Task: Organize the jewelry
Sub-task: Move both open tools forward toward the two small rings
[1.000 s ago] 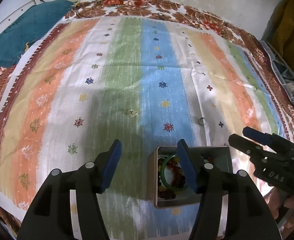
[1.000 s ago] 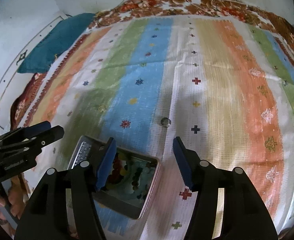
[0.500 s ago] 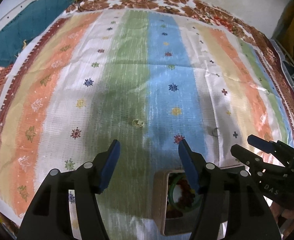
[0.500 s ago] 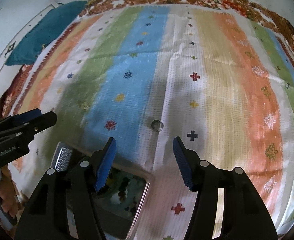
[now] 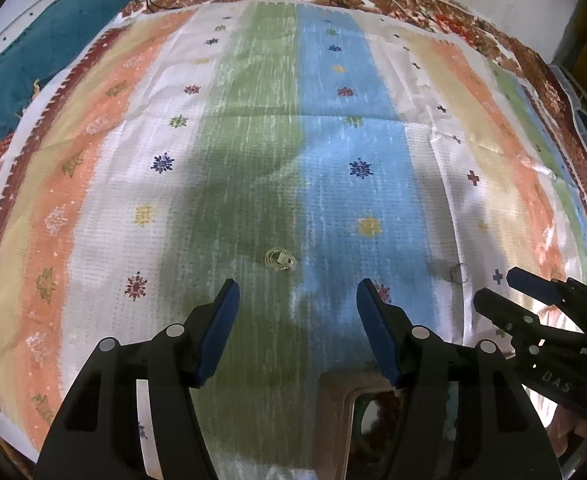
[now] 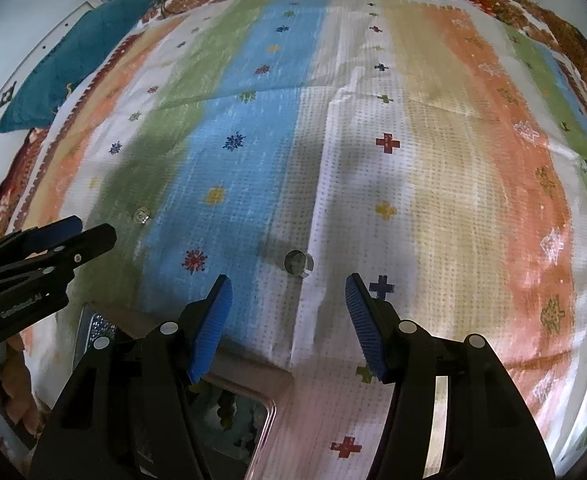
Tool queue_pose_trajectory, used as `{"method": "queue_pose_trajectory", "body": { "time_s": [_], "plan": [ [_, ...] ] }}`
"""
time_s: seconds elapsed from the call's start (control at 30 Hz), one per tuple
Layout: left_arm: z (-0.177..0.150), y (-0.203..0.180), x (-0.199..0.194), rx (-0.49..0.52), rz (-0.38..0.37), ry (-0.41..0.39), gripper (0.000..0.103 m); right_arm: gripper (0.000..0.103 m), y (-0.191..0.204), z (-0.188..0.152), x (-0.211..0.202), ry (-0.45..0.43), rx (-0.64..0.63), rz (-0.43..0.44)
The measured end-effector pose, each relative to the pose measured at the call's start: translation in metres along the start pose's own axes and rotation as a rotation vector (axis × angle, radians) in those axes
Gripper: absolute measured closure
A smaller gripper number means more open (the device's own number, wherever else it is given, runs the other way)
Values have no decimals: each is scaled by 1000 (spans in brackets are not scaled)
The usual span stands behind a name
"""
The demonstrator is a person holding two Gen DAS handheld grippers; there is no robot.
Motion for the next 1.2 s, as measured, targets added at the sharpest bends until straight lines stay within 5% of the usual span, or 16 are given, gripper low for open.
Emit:
{"method": "queue_pose_trajectory", "body": {
  "time_s": [0.77, 1.2],
  "plan": [
    [14, 0, 47, 50, 34, 74, 46, 45, -3, 12, 30, 47, -9, 1],
    [17, -1, 63, 78, 29, 99, 56, 71, 0, 7, 42, 76, -23, 12]
  ]
}}
Point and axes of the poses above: each gripper's, at about its wrist camera, not at the fingertips, and x roughly the way its jaws point, y to its left, z to its top, the point moved 4 cm from there along x, roughly the way its jaws point
